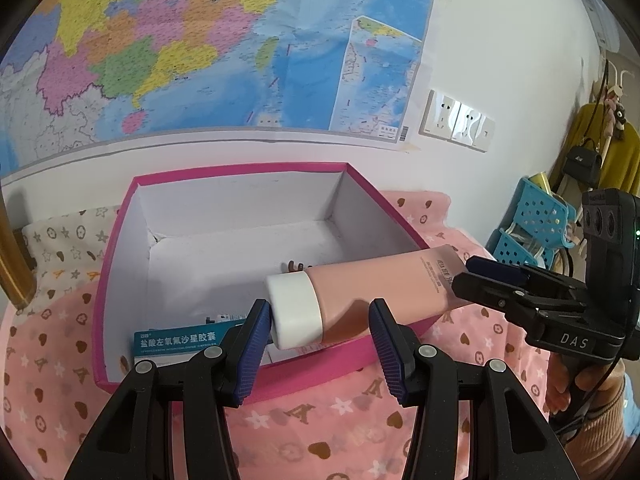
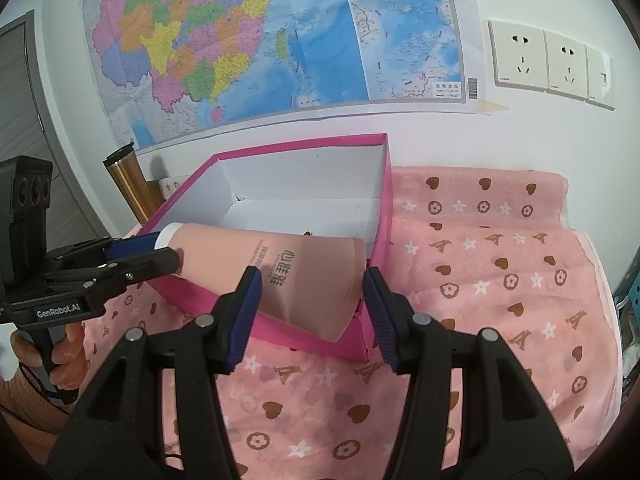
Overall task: Organize rigid objects
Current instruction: 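Lower the peach bottle into the magenta box with both tools, then set the bottle down inside the box and open both tools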
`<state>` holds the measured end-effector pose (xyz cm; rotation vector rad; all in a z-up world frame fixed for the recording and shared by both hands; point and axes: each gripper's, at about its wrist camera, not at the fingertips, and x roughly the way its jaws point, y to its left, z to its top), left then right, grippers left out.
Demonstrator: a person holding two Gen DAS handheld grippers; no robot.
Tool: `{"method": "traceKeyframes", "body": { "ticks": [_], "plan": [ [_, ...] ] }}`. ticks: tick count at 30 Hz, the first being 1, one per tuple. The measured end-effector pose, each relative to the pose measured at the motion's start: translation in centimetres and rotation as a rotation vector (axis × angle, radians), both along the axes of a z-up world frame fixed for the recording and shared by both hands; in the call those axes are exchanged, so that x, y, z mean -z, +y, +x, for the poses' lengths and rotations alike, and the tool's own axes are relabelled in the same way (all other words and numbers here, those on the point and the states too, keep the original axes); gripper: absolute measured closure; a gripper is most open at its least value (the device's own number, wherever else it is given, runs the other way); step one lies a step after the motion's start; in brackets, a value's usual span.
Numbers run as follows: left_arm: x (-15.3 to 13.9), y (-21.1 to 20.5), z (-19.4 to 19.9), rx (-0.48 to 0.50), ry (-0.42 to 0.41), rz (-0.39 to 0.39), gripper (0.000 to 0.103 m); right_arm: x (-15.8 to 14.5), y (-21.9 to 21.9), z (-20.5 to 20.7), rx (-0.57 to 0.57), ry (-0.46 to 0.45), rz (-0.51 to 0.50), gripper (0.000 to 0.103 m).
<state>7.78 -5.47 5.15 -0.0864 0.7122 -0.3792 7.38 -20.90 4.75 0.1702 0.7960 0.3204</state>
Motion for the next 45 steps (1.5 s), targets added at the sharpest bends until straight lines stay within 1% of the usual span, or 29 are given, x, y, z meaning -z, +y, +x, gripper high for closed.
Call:
{"method": "traceKeyframes", "body": {
  "ticks": [10, 45],
  "plan": [
    [0.1, 0.4, 0.6, -0.003, 0.012, -0.02, 0.052, 0.1, 0.2, 0.3, 0.002, 0.001, -0.003, 0.048],
    [0.8, 0.4, 2.0, -0.017, 0.035, -0.014, 0.052, 0.8, 0.4, 1.6, 0.011, 0.02, -0.003, 0.048]
  ]
}}
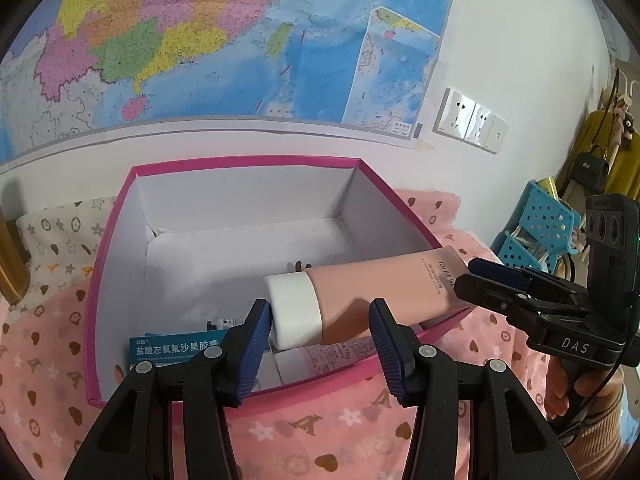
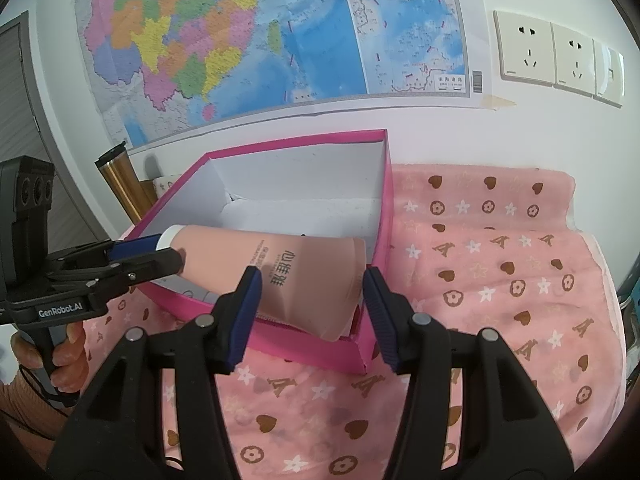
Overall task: Organize rigid objects
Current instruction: 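Set the bottle down inside the box and open both tools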
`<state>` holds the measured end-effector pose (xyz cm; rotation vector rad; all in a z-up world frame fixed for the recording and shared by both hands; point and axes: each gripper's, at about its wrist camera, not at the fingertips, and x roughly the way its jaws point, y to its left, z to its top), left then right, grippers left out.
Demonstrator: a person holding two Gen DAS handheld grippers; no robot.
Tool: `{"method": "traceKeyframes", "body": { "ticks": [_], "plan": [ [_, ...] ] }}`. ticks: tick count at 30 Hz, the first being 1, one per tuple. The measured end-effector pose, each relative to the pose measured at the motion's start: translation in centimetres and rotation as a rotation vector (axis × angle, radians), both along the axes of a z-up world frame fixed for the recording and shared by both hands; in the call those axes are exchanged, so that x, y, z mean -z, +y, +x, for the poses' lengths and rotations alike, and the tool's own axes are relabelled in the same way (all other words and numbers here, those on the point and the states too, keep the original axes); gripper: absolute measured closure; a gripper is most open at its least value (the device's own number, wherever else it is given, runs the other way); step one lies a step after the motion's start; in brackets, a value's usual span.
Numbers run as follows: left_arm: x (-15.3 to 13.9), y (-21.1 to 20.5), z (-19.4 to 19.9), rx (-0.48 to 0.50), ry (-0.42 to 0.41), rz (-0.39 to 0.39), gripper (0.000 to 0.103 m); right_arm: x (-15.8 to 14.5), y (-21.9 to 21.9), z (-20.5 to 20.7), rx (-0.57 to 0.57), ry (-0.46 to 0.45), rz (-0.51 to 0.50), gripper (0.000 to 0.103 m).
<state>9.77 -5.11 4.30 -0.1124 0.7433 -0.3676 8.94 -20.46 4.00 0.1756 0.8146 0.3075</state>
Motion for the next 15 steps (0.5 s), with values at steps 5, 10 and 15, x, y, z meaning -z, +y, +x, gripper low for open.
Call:
{"method": "traceKeyframes", "body": {
  "ticks": [5, 10, 15],
  "plan": [
    [0.13, -0.04, 0.2, -0.001, 0.004, 0.004, 0.052, 0.0, 0.07, 0.09, 0.0, 0.001, -0.003, 0.048],
    [0.17, -0.06, 0.29, -0.002, 0.005, 0.008, 0.052, -0.02, 0.07, 0.11, 0.0, 0.002, -0.003, 0.048],
    [0.38, -0.06, 0.52, -0.005, 0.012, 0.009, 0.052, 0.22, 0.11, 0.36, 0.004, 0.009, -0.003, 0.048]
  ]
}}
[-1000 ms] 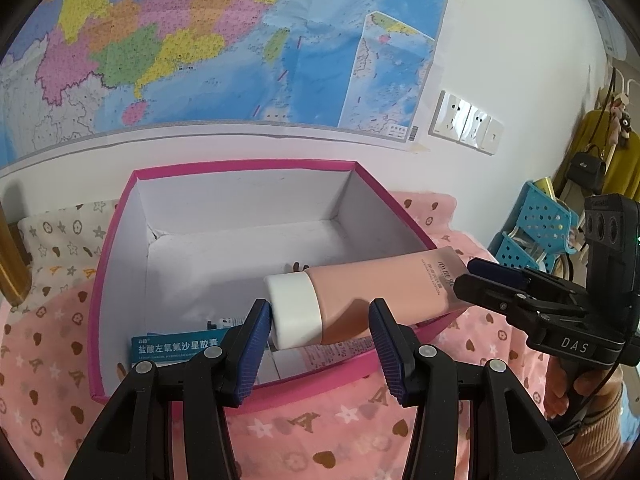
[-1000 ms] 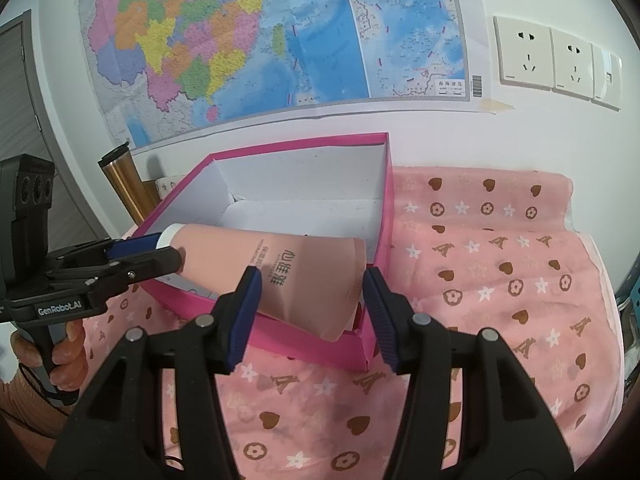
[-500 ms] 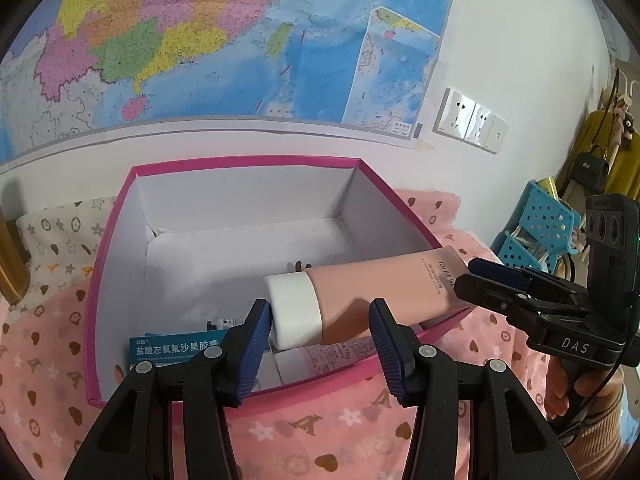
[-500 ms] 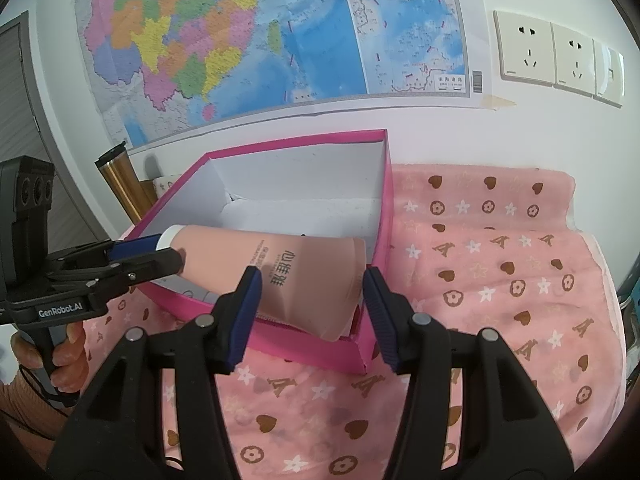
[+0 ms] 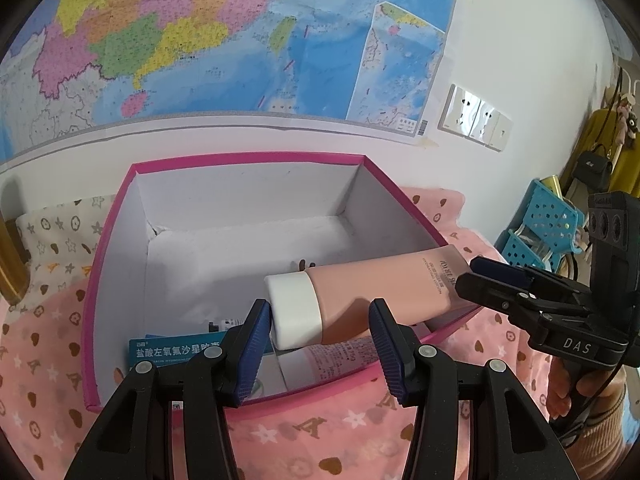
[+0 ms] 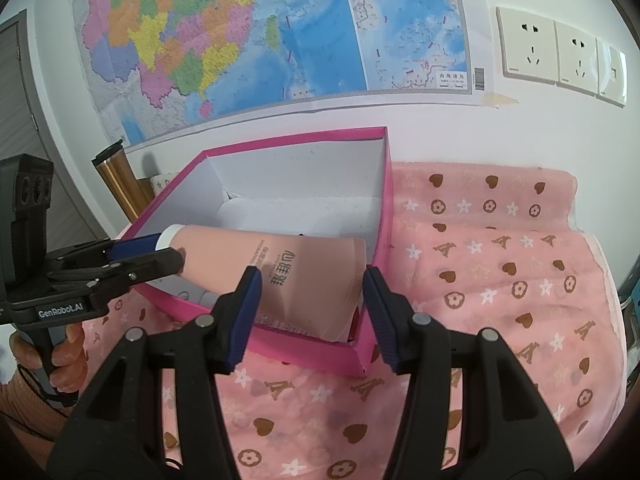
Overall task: Organize rigid objects
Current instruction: 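Set the bottle down inside the box and open both tools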
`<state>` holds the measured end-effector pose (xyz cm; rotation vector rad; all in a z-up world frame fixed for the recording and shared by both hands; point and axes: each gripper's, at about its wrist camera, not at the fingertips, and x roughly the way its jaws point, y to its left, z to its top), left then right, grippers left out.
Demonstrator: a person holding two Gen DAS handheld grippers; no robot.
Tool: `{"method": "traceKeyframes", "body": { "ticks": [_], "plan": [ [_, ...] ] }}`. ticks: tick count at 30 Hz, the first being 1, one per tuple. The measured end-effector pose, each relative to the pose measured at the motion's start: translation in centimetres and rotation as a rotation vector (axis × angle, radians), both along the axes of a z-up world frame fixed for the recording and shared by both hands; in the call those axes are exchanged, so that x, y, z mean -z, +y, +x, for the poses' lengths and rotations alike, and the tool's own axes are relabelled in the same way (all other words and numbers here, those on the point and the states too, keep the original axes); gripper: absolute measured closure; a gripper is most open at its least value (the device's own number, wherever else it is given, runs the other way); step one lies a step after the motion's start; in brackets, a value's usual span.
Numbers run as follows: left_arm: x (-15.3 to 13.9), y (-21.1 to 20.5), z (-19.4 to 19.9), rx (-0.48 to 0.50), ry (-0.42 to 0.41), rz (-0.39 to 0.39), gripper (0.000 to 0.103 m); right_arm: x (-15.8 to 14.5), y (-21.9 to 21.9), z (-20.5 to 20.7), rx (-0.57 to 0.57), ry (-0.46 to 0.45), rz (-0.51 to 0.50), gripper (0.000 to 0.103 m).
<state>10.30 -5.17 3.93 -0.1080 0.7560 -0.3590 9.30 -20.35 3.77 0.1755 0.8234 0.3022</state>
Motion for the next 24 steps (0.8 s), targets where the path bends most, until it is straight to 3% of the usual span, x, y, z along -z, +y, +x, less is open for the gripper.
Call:
{"method": "traceKeyframes", "body": {
  "ticks": [24],
  "plan": [
    [0.6, 0.29, 0.83, -0.018, 0.025, -0.007, 0.052, -0.12, 0.28, 0.74, -0.001, 0.001, -0.015, 0.048]
  ]
}}
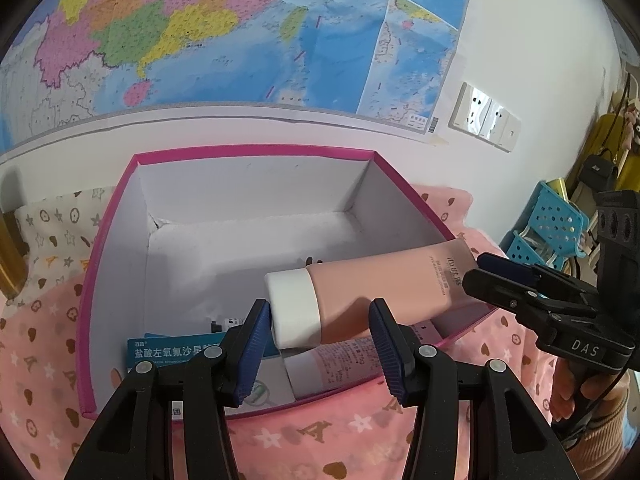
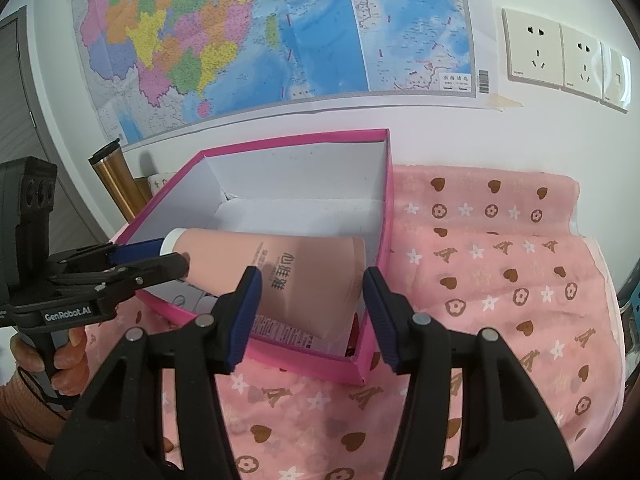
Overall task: Organize rigid objects
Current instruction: 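Set the bottle down inside the box and open both tools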
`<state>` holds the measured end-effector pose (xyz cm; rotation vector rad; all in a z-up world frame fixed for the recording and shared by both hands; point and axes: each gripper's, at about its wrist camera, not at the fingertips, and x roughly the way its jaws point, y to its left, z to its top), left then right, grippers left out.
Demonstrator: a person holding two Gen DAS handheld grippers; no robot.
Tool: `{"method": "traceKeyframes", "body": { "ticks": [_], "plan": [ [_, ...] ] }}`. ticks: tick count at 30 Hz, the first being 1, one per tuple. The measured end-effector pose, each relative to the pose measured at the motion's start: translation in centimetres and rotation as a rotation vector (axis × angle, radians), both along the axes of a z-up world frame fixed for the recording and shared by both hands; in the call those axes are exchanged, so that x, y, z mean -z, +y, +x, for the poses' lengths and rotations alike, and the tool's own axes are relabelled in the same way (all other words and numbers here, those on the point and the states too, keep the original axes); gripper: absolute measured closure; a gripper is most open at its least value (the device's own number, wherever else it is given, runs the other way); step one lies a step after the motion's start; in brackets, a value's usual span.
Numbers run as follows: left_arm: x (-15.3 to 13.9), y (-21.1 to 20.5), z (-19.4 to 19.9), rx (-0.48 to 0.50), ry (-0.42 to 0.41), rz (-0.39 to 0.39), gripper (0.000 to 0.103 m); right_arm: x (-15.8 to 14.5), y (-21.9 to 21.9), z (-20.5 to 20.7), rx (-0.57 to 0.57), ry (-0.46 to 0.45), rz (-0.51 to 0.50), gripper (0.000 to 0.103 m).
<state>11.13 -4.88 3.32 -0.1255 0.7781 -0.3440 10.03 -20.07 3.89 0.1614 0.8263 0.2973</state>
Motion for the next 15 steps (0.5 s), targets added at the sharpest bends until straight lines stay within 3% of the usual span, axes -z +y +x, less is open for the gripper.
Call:
{"method": "traceKeyframes", "body": {
  "ticks": [15],
  "plan": [
    [0.66, 0.53, 0.59, -0.016, 0.027, -0.01, 0.052, 0.33, 0.88, 0.52, -0.013, 0.009, -0.031, 0.048]
  ]
}}
